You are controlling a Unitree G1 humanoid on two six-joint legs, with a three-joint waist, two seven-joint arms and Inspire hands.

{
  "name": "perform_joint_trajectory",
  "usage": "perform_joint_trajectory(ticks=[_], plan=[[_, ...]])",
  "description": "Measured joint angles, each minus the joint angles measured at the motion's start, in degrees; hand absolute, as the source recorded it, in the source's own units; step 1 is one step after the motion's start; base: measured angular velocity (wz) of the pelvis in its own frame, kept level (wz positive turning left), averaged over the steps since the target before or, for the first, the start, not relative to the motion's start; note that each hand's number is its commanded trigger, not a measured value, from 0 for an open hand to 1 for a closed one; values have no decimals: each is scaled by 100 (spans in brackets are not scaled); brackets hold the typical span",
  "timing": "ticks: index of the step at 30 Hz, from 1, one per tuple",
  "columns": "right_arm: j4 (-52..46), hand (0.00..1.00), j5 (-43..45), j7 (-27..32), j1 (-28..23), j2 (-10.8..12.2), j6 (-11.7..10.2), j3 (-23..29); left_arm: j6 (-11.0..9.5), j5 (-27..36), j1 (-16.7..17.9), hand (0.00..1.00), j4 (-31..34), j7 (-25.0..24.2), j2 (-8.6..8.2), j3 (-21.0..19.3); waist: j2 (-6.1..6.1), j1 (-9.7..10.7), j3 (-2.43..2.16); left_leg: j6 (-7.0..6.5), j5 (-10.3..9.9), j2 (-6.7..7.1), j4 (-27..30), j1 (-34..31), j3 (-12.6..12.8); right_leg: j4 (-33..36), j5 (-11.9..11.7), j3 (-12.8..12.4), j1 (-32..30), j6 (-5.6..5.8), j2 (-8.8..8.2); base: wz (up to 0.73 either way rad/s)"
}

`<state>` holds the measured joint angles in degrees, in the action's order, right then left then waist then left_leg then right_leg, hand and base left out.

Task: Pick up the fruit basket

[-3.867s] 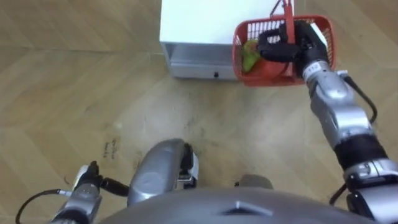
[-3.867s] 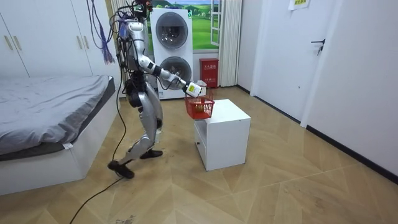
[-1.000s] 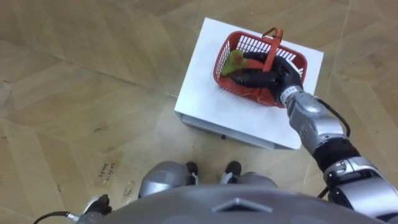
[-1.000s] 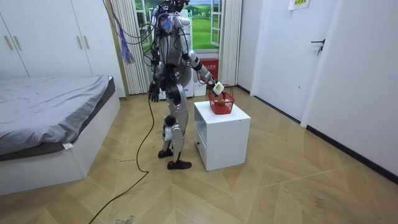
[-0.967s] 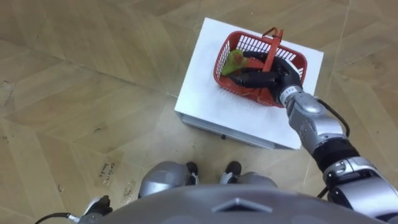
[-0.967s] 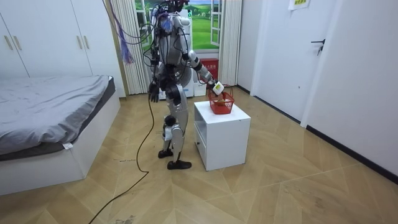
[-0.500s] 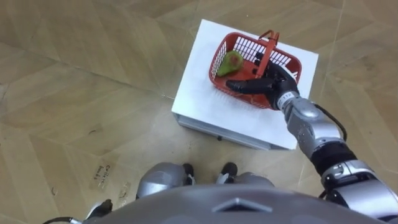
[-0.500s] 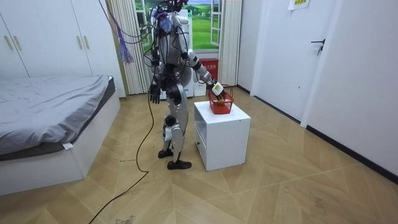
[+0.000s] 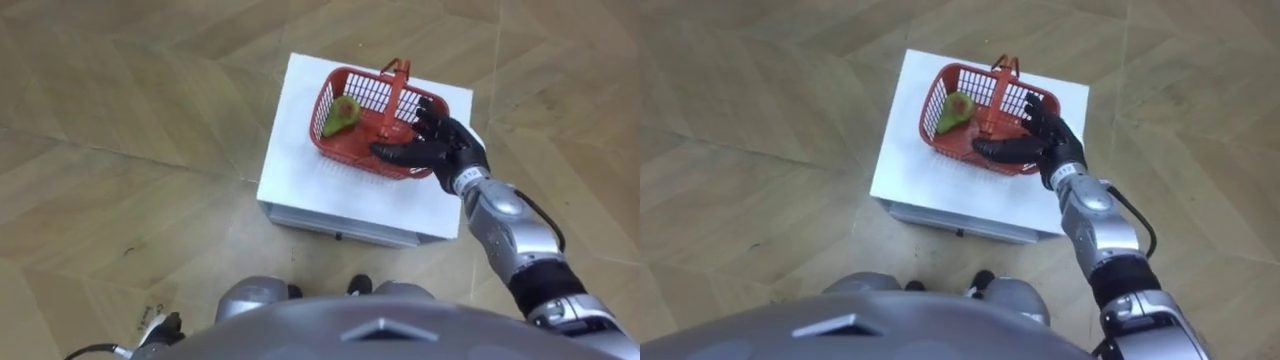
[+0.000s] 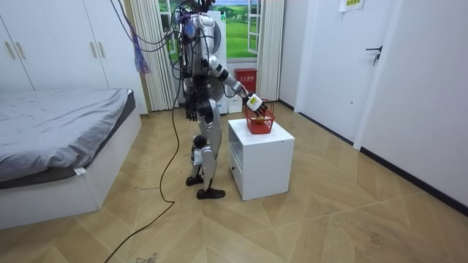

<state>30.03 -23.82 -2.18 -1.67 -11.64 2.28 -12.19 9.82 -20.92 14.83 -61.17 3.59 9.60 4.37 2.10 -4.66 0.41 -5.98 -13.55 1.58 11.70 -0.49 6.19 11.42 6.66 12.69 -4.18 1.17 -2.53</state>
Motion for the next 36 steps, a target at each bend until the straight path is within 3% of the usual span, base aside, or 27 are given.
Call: perform_joint_trajectory(ticks=[7, 14, 17, 20, 23, 24, 26, 31, 36], plan=[[-433, 0, 195, -237, -405, -20, 1, 8, 0, 1, -82, 0, 19, -16, -1, -239, 37, 32, -29, 0, 0, -15, -20, 135, 306, 3, -1, -229, 26, 2, 25, -19], [-686, 0, 515, -297, -445, -7, 23, 321, 12, 7, -73, 0, -21, -68, -24, -422, 2, 283, -19, 12, -10, -40, -134, 273, 351, 25, -23, -397, 94, 1, 90, -9], [-789, 0, 666, -297, -468, 9, 23, 487, 12, 8, -73, 0, -22, -89, -30, -485, -8, 302, -33, 36, -26, -75, -127, 317, 444, 23, -38, -456, 104, -21, 132, -16], [-842, 0, 810, -299, -583, 15, 24, 528, 16, 36, -50, 0, 65, -89, -30, -551, -34, 359, -82, 55, -36, -95, -124, 332, 457, 19, -41, -485, 104, -28, 158, -4], [-847, 0, 1150, -300, -749, 29, 25, 632, 13, 32, -30, 0, 213, -83, -39, -594, -68, 427, -90, 55, -36, -95, -128, 377, 462, 10, -40, -511, 117, -28, 162, 0], [-777, 0, 1235, -284, -851, 49, 26, 712, 23, 33, -28, 0, 211, -52, -47, -659, -110, 446, -72, 55, -36, -95, -147, 419, 462, -8, -39, -509, 163, -26, 164, 0], [-451, 0, 1312, -258, -998, 44, 9, 802, 70, 32, -10, 0, 211, 21, -40, -665, -142, 456, -65, 58, -38, -94, -212, 492, 456, -89, -38, -472, 267, -25, 173, 0], [1685, 0, 1504, 24, -1133, 44, 51, 932, 151, -10, 48, 0, 164, 253, -149, -781, -123, 437, -76, 71, -49, -97, -307, 628, 459, -89, -6, -471, 368, -15, 190, -1], [2640, 0, 1610, 82, -1080, 141, 51, 1170, 190, -17, 34, 0, 170, 254, -201, -883, -118, 440, -50, 83, -59, -107, -308, 656, 475, -91, 0, -467, 380, -23, 198, -3]])
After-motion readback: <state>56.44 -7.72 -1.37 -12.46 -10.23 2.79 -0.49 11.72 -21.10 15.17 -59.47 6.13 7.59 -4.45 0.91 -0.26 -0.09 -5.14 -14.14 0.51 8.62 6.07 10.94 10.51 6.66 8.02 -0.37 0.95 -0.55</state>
